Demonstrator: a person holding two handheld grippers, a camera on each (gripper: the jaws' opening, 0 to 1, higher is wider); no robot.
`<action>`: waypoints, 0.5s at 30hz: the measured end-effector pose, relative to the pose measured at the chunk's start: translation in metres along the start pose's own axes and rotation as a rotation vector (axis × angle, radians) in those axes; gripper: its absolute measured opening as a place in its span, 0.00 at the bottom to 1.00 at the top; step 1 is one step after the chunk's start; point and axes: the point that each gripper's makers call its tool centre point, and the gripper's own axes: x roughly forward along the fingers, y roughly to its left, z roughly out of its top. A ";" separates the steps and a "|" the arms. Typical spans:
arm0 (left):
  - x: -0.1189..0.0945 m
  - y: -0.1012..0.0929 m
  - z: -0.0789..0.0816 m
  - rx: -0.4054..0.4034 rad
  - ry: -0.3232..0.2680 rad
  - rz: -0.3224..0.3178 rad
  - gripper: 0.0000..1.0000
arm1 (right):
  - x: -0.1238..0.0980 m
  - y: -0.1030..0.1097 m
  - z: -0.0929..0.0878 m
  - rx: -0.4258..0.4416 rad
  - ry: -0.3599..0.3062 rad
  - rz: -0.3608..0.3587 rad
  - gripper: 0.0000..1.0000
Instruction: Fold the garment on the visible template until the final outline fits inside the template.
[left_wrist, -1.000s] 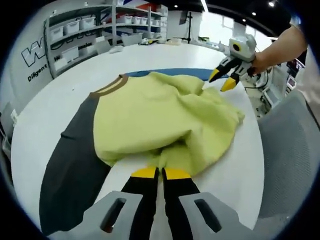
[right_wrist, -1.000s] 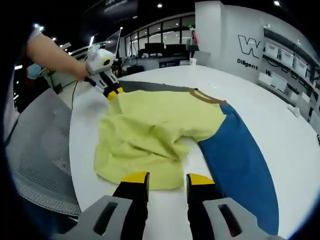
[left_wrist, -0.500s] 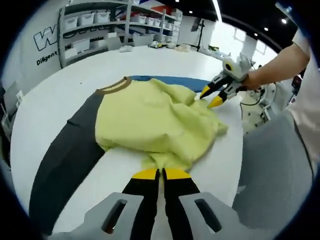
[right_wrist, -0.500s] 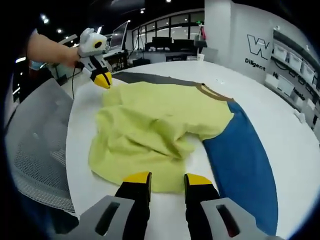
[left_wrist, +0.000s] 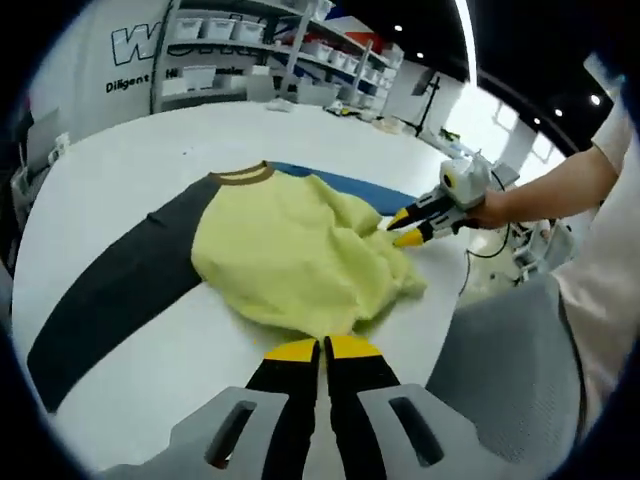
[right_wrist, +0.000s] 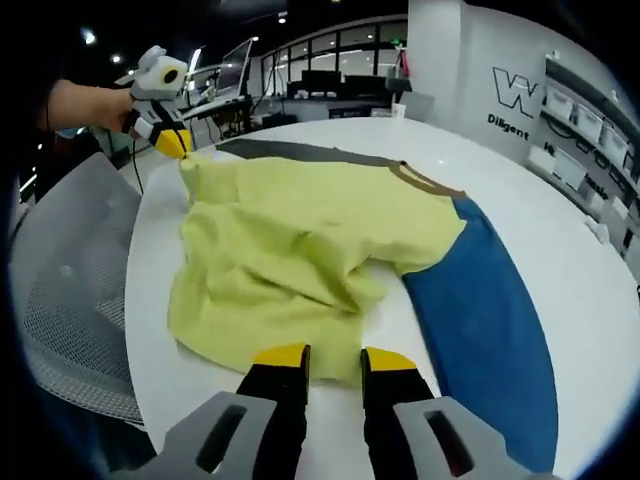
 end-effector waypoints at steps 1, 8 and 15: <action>0.000 0.001 -0.001 -0.008 -0.001 0.007 0.01 | 0.000 0.002 0.000 -0.009 0.003 0.006 0.05; -0.002 0.015 -0.008 -0.097 -0.008 0.056 0.01 | -0.004 0.006 0.001 0.004 0.015 0.006 0.00; -0.004 0.027 -0.018 -0.093 -0.031 0.092 0.02 | -0.022 0.015 0.001 0.026 0.006 0.014 0.00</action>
